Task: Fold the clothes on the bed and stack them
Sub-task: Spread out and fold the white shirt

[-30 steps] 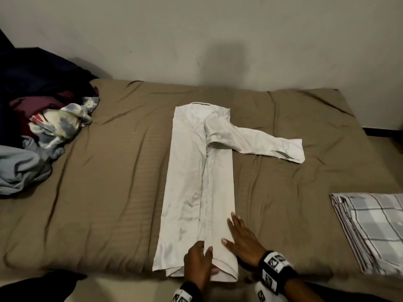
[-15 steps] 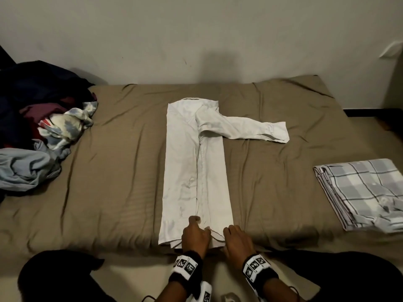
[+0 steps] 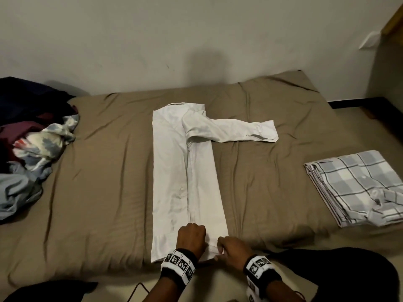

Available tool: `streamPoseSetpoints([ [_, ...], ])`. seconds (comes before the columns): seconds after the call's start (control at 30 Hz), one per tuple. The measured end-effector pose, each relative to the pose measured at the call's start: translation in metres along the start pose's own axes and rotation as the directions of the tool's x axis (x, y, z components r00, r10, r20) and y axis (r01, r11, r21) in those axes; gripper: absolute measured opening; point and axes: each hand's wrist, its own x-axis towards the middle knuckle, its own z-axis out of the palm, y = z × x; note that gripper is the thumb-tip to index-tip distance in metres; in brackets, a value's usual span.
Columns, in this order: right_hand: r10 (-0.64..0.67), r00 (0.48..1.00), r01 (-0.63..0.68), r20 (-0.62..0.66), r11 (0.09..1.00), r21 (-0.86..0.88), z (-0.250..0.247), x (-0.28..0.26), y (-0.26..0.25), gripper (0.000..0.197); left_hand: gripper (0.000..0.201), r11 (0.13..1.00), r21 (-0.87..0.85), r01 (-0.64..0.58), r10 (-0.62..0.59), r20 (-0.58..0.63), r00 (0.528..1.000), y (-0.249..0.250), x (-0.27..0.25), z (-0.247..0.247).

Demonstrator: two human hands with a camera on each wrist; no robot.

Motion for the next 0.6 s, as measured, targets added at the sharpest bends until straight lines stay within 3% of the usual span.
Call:
streamPoseSetpoints([
  [0.03, 0.047, 0.999, -0.044, -0.006, 0.978, 0.203, -0.011, 0.004, 0.006, 0.035, 0.016, 0.999, 0.025, -0.025, 0.025, -0.011, 1.0, 0.0, 0.004, -0.005],
  [0.1, 0.209, 0.966, -0.087, -0.154, 0.82, 0.565, -0.044, 0.022, 0.02, 0.03, 0.021, 1.0, 0.007, -0.022, 0.022, -0.029, 0.999, -0.002, 0.021, -0.006],
  [0.17, 0.433, 0.849, -0.087, -0.304, 0.681, 0.727, -0.086, 0.052, 0.043, 0.016, 0.031, 0.998, -0.041, -0.04, 0.038, -0.052, 0.998, -0.004, 0.043, -0.002],
  [0.23, 0.595, 0.695, -0.124, -0.403, 0.652, 0.748, -0.14, 0.086, 0.07, 0.007, 0.03, 0.996, 0.017, -0.086, 0.087, -0.086, 0.992, -0.005, 0.05, -0.009],
  [0.3, 0.684, 0.569, -0.189, -0.457, 0.649, 0.737, -0.193, 0.119, 0.1, 0.017, 0.044, 0.995, 0.077, -0.065, 0.075, -0.136, 0.988, -0.009, 0.062, -0.001],
  [0.43, 0.729, 0.433, -0.25, -0.53, 0.662, 0.706, -0.282, 0.183, 0.16, 0.057, 0.069, 0.994, -0.081, -0.08, 0.079, -0.011, 0.997, -0.008, 0.069, 0.008],
  [0.5, 0.721, 0.409, -0.262, -0.559, 0.68, 0.685, -0.309, 0.214, 0.182, 0.071, 0.069, 0.984, -0.156, -0.081, 0.076, -0.039, 0.996, -0.014, 0.083, 0.024],
  [0.6, 0.743, 0.443, -0.27, -0.502, 0.645, 0.715, -0.327, 0.245, 0.201, 0.077, 0.076, 0.961, -0.252, -0.115, 0.109, -0.037, 0.993, -0.021, 0.088, 0.024],
])
